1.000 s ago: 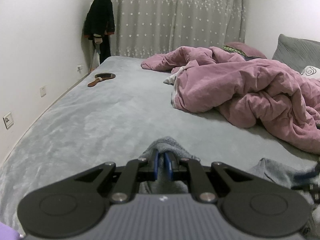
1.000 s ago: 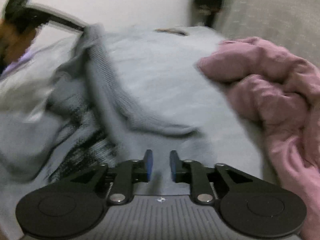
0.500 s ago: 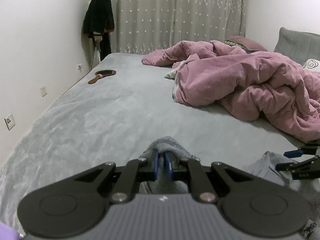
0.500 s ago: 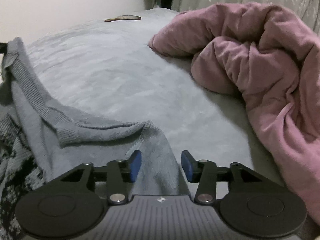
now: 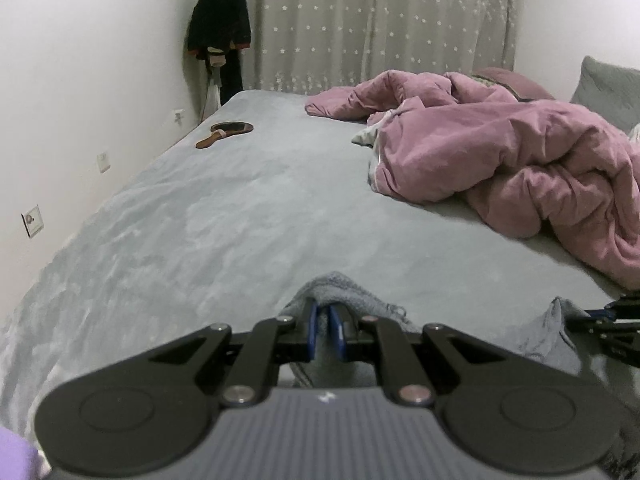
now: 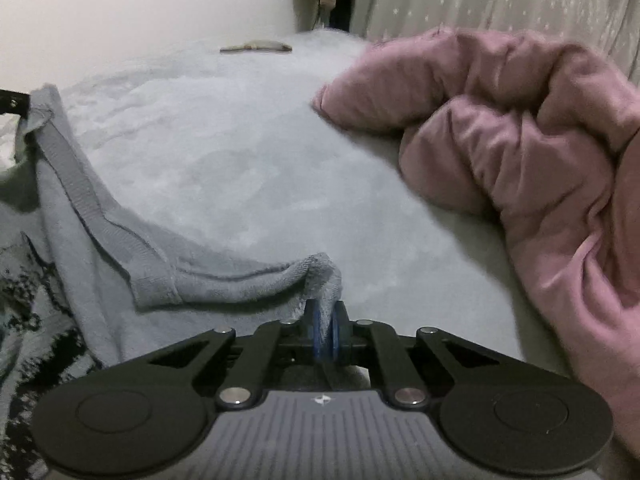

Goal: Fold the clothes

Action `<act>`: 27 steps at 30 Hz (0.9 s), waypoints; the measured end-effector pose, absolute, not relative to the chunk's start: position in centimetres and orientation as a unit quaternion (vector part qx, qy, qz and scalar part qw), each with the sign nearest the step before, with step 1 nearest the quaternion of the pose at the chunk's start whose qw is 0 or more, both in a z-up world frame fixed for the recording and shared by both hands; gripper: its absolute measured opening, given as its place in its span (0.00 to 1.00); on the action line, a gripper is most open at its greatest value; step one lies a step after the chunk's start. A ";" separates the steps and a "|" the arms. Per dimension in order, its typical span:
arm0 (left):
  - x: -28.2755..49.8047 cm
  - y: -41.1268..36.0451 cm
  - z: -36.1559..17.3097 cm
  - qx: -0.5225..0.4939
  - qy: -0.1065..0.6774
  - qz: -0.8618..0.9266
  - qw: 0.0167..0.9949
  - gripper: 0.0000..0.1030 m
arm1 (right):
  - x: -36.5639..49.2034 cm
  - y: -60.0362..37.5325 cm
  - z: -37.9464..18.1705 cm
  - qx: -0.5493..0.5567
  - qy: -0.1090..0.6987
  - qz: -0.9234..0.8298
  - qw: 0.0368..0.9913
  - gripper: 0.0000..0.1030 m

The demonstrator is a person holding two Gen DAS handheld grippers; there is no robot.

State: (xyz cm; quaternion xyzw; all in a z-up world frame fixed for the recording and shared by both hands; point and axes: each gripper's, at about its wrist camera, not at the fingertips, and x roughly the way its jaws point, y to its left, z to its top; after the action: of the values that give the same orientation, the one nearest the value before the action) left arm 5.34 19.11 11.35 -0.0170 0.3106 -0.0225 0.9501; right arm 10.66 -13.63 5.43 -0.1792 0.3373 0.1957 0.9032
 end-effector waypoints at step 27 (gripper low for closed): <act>1.4 20.9 19.3 -0.095 0.182 -0.008 0.979 0.08 | -0.2 -13.5 17.9 -0.201 0.013 0.060 0.978 0.06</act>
State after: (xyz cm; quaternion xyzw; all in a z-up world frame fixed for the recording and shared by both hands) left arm 1.42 20.90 19.28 -0.0947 0.1823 -0.0078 0.9786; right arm -0.22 -13.48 17.93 -0.2006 0.0131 0.0596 0.9778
